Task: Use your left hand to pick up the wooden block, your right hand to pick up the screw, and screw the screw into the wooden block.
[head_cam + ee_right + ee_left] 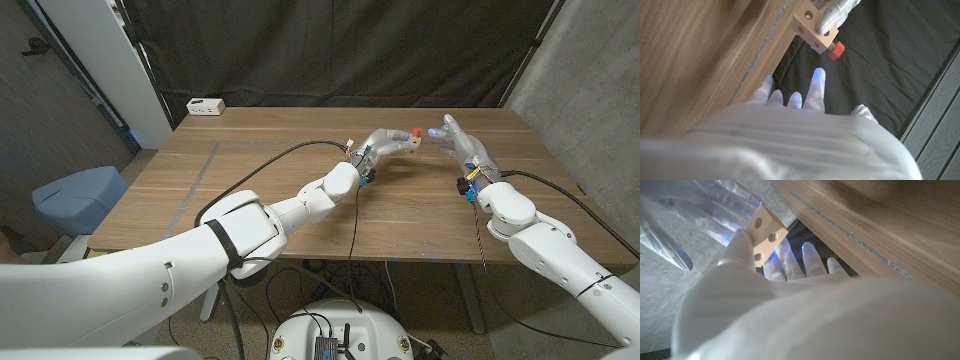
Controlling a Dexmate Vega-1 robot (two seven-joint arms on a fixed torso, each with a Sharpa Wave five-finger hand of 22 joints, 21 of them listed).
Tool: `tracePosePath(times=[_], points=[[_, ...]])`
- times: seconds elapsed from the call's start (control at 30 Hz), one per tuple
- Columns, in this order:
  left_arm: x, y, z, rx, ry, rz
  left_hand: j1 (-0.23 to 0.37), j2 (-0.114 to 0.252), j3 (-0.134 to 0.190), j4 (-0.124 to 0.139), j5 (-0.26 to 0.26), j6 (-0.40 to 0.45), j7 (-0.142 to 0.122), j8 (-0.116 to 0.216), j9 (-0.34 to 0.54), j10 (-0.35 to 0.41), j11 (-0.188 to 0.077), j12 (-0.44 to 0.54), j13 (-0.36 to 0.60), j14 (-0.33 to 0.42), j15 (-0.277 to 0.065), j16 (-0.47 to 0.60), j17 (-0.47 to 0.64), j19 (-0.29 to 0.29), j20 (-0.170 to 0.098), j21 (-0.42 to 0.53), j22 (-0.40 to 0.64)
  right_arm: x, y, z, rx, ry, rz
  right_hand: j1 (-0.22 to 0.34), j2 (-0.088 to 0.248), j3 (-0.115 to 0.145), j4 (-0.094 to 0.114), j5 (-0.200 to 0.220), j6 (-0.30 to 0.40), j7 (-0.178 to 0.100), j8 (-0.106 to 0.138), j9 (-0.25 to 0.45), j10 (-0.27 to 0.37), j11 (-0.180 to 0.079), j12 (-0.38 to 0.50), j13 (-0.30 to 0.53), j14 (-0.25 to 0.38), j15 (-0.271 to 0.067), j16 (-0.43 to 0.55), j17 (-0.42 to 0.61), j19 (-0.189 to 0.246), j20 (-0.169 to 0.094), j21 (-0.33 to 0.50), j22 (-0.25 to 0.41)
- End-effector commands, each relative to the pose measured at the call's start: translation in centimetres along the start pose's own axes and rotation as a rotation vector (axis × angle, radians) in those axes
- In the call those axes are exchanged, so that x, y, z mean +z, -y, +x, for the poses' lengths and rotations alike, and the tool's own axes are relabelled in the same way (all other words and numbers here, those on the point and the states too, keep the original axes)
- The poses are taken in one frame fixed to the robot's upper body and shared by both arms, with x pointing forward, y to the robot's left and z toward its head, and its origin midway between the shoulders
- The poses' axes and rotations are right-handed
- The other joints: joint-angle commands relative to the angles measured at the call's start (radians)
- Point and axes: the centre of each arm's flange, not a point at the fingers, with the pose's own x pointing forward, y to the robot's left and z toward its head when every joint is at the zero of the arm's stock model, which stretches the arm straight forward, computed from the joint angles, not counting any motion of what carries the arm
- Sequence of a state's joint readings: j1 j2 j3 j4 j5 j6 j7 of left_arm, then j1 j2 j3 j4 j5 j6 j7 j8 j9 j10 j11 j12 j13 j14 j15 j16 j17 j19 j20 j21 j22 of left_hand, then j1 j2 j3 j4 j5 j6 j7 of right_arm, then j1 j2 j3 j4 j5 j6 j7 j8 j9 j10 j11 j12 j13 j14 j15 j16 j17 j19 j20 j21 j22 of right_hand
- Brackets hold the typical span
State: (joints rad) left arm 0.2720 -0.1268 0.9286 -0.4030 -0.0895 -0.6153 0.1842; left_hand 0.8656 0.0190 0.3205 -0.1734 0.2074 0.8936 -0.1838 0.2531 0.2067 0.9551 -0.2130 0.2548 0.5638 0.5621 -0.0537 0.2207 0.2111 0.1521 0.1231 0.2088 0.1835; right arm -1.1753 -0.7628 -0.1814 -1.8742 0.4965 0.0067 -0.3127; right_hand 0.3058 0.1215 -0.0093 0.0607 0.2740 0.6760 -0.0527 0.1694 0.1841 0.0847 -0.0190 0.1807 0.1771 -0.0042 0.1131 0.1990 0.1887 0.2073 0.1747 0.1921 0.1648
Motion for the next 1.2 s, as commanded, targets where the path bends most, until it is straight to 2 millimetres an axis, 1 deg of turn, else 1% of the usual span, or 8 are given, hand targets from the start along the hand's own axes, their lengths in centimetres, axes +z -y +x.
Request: tracePosePath(times=[0.03,0.17,0.4,0.47,0.7,0.93,1.0,1.2], points=[[0.18,0.12,-0.07,-0.001,0.013,0.003,0.046,0.060,0.029,0.021,0.005,0.090,0.019,0.009,0.002,0.015,-0.004,0.005,0.016,0.005,-0.092,-0.002,0.004,0.007,-0.001,0.002,0.003,-0.05,-0.15,0.80,0.044,-0.003,0.007,-0.006,-0.012,-0.008,0.003,0.004,-0.042,0.002,-0.004,0.004,-0.019,0.009,-0.005,0.003,-0.014,0.006,-0.005,0.005,-0.007,-0.006,-0.005,0.005],[0.24,0.11,-0.12,0.002,0.019,0.006,0.047,0.061,0.030,0.020,0.005,0.090,0.019,0.009,0.002,0.014,-0.004,0.004,0.015,0.004,-0.091,-0.002,0.004,0.007,-0.001,0.002,0.003,-0.16,-0.30,1.04,0.058,0.000,0.014,-0.012,-0.014,-0.012,0.006,0.003,-0.080,0.005,-0.005,0.004,-0.040,0.019,-0.007,0.003,-0.025,0.012,-0.007,0.005,-0.013,-0.009,-0.007,0.005],[0.33,0.25,-0.12,-0.002,0.022,0.008,0.046,0.060,0.029,0.021,0.005,0.090,0.019,0.008,0.002,0.015,-0.004,0.005,0.015,0.004,-0.091,-0.002,0.004,0.006,-0.001,0.002,0.003,-0.22,-0.52,1.27,0.065,0.007,0.020,-0.016,-0.015,-0.014,0.008,0.003,-0.094,0.008,-0.003,0.005,-0.048,0.021,-0.006,0.003,-0.033,0.015,-0.008,0.006,-0.019,-0.009,-0.008,0.005],[0.35,0.31,-0.12,-0.005,0.022,0.009,0.046,0.060,0.029,0.020,0.005,0.091,0.018,0.009,0.002,0.016,-0.004,0.005,0.016,0.005,-0.093,-0.002,0.004,0.007,-0.001,0.002,0.003,-0.22,-0.52,1.27,0.064,0.009,0.023,-0.018,-0.016,-0.015,0.008,0.003,-0.097,0.005,-0.001,0.004,-0.050,0.016,-0.006,0.003,-0.034,0.015,-0.008,0.006,-0.021,-0.010,-0.008,0.005],[0.39,0.39,-0.12,-0.008,0.024,0.010,0.046,0.060,0.030,0.021,0.005,0.091,0.018,0.009,0.002,0.016,-0.004,0.005,0.016,0.005,-0.092,-0.002,0.004,0.007,0.000,0.002,0.003,-0.22,-0.52,1.27,0.065,0.017,0.022,-0.020,-0.016,-0.016,0.009,0.003,-0.097,-0.008,0.005,0.004,-0.054,0.015,-0.004,0.003,-0.038,0.015,-0.008,0.006,-0.028,-0.006,-0.010,0.005],[0.28,0.52,-0.30,-0.010,0.026,0.009,0.047,0.061,0.029,0.020,0.005,0.090,0.019,0.008,0.002,0.015,-0.004,0.005,0.016,0.005,-0.091,-0.001,0.004,0.007,0.000,0.002,0.003,-0.07,-0.71,1.36,0.063,0.026,0.023,-0.021,-0.013,-0.017,0.010,0.004,-0.059,-0.025,0.023,0.003,-0.054,0.005,0.000,0.003,-0.041,0.014,-0.007,0.006,-0.035,-0.001,-0.010,0.005],[0.26,0.54,-0.35,-0.009,0.027,0.008,0.047,0.061,0.030,0.020,0.005,0.091,0.020,0.009,0.002,0.015,-0.004,0.005,0.016,0.005,-0.090,-0.001,0.004,0.007,0.000,0.002,0.003,0.00,-0.76,1.37,0.067,0.028,0.018,-0.021,-0.012,-0.016,0.010,0.004,-0.042,-0.022,0.029,0.003,-0.051,-0.004,0.002,0.003,-0.042,0.013,-0.006,0.006,-0.037,0.001,-0.009,0.005],[0.14,0.47,-0.52,-0.006,0.028,0.005,0.047,0.060,0.029,0.020,0.005,0.092,0.020,0.009,0.002,0.015,-0.004,0.005,0.016,0.005,-0.091,-0.001,0.004,0.007,0.000,0.002,0.003,0.11,-0.90,1.45,0.060,0.023,0.020,-0.021,-0.008,-0.015,0.010,0.005,-0.001,-0.018,0.041,0.002,-0.044,-0.011,0.006,0.002,-0.041,0.012,-0.004,0.005,-0.039,0.002,-0.008,0.005]])
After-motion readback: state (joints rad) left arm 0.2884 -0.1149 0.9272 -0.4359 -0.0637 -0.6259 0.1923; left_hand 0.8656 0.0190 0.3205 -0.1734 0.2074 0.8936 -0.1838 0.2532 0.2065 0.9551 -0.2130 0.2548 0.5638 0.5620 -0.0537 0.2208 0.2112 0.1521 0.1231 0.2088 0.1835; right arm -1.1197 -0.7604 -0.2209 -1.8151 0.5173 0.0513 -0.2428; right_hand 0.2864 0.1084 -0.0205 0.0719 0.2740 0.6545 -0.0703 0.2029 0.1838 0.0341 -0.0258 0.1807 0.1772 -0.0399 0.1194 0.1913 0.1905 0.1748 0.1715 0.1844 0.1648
